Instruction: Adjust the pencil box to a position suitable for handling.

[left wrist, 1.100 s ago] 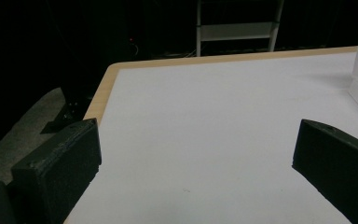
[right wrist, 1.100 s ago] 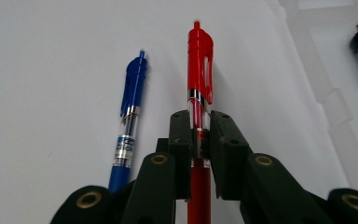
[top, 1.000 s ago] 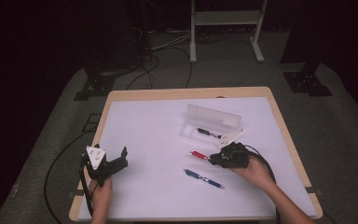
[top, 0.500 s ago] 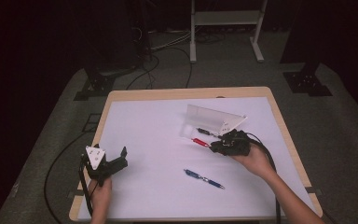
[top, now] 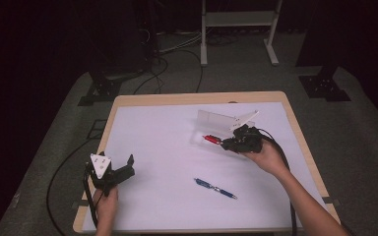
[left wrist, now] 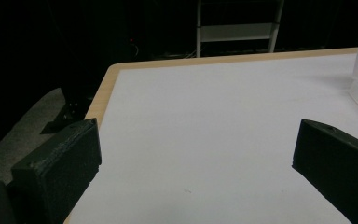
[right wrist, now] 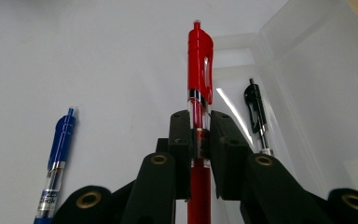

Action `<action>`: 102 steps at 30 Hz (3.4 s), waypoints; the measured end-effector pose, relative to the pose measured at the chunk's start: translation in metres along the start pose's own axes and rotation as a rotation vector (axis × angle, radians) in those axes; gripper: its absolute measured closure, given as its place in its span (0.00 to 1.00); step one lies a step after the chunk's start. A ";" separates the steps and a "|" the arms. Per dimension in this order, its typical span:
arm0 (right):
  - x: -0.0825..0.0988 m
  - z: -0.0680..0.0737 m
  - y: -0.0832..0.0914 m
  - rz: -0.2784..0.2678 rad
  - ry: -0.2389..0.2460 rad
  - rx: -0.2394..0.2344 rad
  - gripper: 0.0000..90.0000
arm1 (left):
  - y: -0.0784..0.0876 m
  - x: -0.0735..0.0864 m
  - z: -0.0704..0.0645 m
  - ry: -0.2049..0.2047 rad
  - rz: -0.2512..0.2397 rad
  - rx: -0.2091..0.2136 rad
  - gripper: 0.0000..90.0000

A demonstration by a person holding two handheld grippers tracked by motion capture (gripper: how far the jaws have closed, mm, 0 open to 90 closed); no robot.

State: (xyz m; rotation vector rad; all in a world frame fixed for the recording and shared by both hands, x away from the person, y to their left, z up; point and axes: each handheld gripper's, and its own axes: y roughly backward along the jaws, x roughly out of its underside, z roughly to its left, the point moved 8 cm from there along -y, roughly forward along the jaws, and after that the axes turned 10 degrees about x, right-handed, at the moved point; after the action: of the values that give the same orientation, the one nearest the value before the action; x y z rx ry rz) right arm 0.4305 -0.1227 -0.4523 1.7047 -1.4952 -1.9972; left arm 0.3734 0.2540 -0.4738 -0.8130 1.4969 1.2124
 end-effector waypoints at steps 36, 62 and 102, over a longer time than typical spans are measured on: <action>0.001 -0.035 -0.041 0.060 -0.012 0.013 0.87 | -0.002 0.000 -0.002 -0.008 0.003 0.009 0.00; 0.013 -0.031 -0.053 0.120 0.016 -0.019 0.87 | -0.001 0.000 -0.001 -0.006 0.002 0.009 0.00; 0.018 -0.032 -0.043 0.122 -0.009 -0.026 0.79 | -0.001 0.001 -0.001 -0.003 0.003 0.009 0.00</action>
State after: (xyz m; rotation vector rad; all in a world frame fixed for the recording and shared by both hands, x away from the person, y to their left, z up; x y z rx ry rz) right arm 0.4707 -0.1312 -0.4918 1.5573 -1.5296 -1.9563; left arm 0.3738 0.2526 -0.4747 -0.8025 1.5010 1.2075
